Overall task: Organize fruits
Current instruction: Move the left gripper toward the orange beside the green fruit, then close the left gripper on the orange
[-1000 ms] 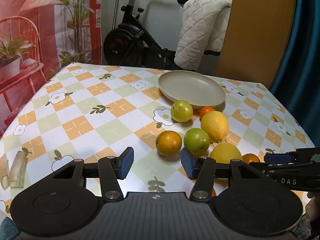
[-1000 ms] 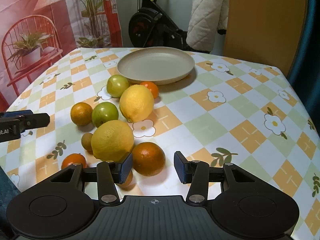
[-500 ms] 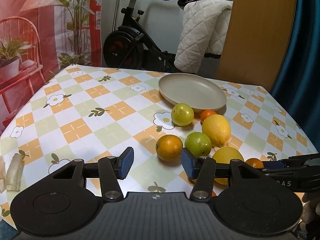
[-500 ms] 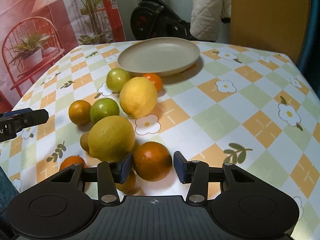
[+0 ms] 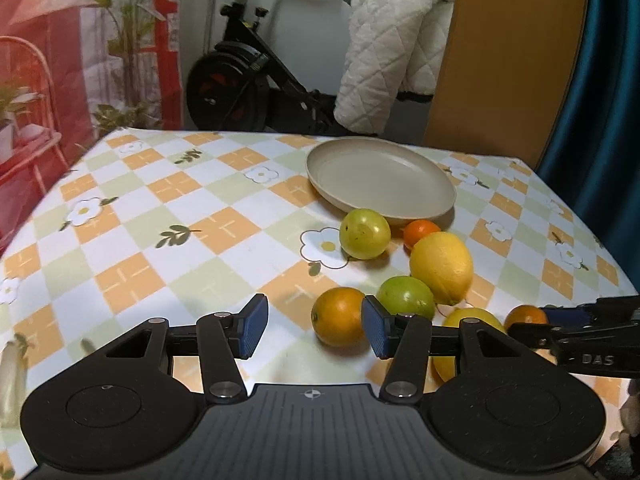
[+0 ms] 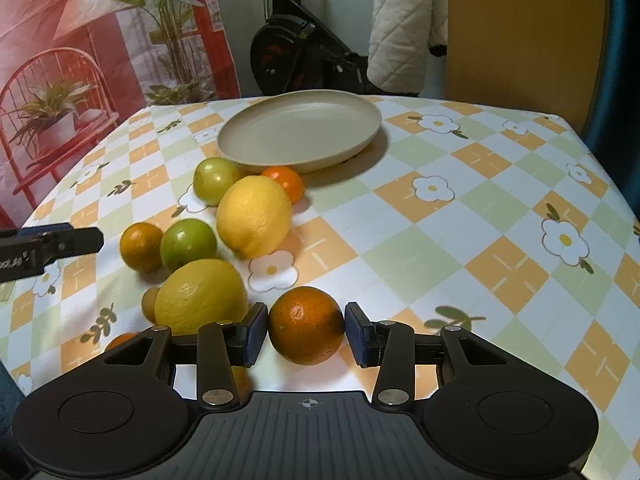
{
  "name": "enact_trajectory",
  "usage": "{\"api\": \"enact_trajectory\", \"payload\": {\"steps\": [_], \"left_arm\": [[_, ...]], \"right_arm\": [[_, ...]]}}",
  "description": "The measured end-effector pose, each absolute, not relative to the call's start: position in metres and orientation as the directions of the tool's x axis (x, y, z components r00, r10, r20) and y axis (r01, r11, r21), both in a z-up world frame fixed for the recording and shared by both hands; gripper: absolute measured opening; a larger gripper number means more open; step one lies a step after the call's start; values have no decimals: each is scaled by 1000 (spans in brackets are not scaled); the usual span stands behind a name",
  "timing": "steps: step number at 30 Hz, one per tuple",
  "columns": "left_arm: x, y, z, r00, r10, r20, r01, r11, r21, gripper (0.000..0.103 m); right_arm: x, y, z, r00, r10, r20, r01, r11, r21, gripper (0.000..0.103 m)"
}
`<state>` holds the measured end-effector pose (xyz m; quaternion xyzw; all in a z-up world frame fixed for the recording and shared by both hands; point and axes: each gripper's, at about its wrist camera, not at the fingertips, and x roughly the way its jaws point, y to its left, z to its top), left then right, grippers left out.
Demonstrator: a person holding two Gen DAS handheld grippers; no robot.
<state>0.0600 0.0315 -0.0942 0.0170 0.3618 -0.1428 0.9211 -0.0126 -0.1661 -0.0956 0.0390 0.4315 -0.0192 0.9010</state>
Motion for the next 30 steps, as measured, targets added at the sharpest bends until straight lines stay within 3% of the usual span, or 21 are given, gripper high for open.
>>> {"api": "enact_trajectory", "payload": {"steps": [9, 19, 22, 30], "left_arm": [[77, 28, -105, 646, -325, -691, 321, 937, -141, 55], [88, 20, -120, 624, -298, -723, 310, 943, -121, 55], [89, 20, -122, 618, -308, -724, 315, 940, -131, 46], [85, 21, -117, 642, -281, -713, 302, 948, -102, 46]], "right_arm": [[-8, -181, -97, 632, -38, -774, 112, 993, 42, 39], [-8, -184, -99, 636, -29, -771, 113, 992, 56, 39], [-8, -184, -99, 638, -28, -770, 115, 992, 59, 39], [-8, -185, -99, 646, -22, -763, 121, 990, 75, 39]]}}
